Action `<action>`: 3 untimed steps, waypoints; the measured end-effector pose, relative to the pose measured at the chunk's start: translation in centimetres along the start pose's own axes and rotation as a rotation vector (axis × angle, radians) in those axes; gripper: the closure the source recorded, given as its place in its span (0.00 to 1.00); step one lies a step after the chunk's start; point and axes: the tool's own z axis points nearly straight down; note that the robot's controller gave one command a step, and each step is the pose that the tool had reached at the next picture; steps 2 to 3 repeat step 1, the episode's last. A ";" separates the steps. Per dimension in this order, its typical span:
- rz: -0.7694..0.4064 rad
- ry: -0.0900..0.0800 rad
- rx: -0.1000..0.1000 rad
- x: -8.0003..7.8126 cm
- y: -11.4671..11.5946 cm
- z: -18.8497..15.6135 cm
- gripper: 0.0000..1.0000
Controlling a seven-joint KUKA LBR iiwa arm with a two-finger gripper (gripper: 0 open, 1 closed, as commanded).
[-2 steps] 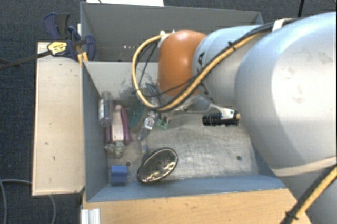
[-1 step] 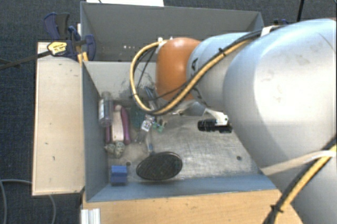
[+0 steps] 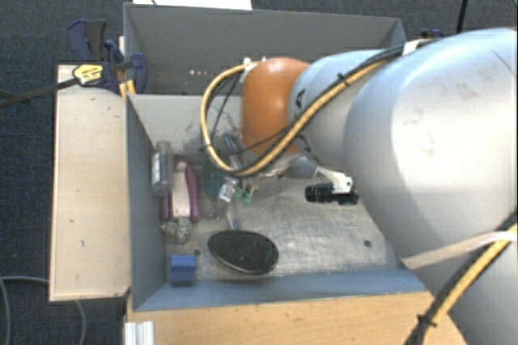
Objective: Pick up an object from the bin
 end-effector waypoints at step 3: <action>-0.026 -0.007 -0.003 0.3 1.9 -14.0 1.00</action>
Offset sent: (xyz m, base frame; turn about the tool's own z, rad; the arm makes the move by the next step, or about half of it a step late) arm 0.0046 0.0164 0.1343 -0.0184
